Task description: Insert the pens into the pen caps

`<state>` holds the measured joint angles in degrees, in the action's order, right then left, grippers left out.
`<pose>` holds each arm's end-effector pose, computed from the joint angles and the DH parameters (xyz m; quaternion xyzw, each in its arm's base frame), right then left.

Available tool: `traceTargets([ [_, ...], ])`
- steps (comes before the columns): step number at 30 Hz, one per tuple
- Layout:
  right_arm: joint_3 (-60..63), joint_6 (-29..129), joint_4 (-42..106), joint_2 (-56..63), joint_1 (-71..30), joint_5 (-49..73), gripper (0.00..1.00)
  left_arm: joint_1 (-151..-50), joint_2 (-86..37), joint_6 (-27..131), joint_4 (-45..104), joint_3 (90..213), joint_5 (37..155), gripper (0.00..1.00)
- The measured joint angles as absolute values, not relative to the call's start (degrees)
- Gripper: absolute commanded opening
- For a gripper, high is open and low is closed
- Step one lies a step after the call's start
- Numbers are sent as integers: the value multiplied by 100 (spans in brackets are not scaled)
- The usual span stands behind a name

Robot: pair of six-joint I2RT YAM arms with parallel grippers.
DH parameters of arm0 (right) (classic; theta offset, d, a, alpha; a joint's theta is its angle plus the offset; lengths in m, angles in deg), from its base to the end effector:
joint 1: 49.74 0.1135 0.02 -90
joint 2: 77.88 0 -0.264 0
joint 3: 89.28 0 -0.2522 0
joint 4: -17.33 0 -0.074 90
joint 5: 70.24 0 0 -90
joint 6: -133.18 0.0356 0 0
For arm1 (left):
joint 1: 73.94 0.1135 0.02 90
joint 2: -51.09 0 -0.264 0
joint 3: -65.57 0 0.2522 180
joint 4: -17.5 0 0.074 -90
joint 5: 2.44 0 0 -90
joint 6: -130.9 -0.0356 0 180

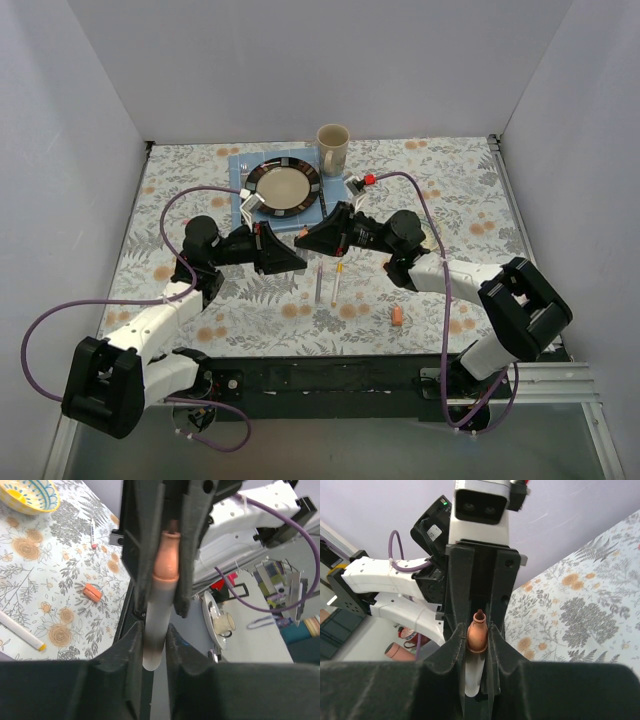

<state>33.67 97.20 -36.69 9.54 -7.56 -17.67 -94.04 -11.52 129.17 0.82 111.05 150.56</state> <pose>0.2222 0.2305 0.2907 -0.2137 0.5432 0.7073 0.3987 0.2048 -0.1087 0.2729 -0.0344 0.7075 -0.7040 0.0506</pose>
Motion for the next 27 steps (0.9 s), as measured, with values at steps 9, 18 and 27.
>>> traceTargets([
  [9,3324,9899,-3342,993,-756,-1662,66,-9419,-1126,12646,174,11094,15054,0],
  [18,3114,9429,1049,-548,-737,132,68,-9441,-512,11193,2406,11564,13435,0],
  [27,3798,9554,4590,-1604,-752,2416,58,-9436,-14,10535,3450,11656,12020,0],
])
